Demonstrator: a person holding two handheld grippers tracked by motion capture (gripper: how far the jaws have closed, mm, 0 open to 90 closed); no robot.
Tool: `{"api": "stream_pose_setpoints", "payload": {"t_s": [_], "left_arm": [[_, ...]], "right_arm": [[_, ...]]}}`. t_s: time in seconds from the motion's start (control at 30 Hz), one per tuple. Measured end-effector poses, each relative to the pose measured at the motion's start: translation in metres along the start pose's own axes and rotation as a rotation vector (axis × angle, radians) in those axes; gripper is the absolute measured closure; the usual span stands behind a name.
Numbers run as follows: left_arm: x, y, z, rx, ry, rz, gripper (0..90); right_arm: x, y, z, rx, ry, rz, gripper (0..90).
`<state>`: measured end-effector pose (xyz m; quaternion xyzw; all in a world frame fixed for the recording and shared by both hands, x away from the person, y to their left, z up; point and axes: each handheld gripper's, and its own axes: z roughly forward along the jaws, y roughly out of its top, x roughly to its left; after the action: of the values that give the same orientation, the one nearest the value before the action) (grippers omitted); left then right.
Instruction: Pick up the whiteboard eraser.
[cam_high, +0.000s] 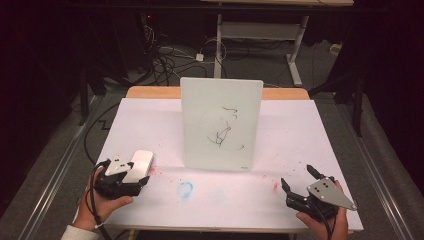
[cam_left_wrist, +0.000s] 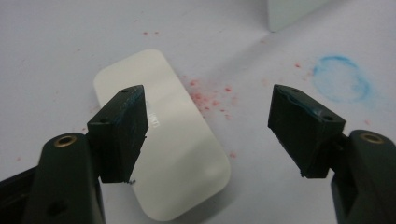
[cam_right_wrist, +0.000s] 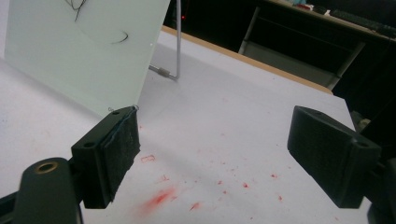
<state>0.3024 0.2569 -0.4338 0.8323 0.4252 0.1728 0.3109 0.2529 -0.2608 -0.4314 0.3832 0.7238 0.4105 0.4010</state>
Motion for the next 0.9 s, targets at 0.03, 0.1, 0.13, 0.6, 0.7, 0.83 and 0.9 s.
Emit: {"api": "stream_pose_setpoints", "payload": {"t_s": [0.03,0.1,0.13,0.6,0.7,0.83,0.9], "left_arm": [[0.001,0.004,0.001,0.020,-0.001,-0.026,27.5],[0.003,0.008,0.001,0.028,0.005,-0.047,27.4],[0.006,0.014,0.002,0.042,0.022,-0.080,27.5],[0.016,0.029,0.011,0.094,0.039,-0.168,24.2],[0.013,0.030,0.014,0.114,0.041,-0.167,24.2],[0.014,0.031,0.021,0.149,0.069,-0.200,24.2],[0.019,0.031,0.026,0.166,0.078,-0.217,24.2]], "right_arm": [[0.001,0.000,0.001,0.004,0.004,-0.003,17.1],[0.002,0.000,0.004,0.009,0.010,-0.007,17.1],[0.003,0.000,0.005,0.014,0.012,-0.009,17.1],[0.003,0.000,0.008,0.020,0.007,-0.008,17.1],[0.004,0.000,0.008,0.020,0.007,-0.008,17.2],[0.005,0.002,0.007,0.015,0.012,-0.023,17.2],[0.005,0.002,0.007,0.014,0.013,-0.029,17.2]]}}
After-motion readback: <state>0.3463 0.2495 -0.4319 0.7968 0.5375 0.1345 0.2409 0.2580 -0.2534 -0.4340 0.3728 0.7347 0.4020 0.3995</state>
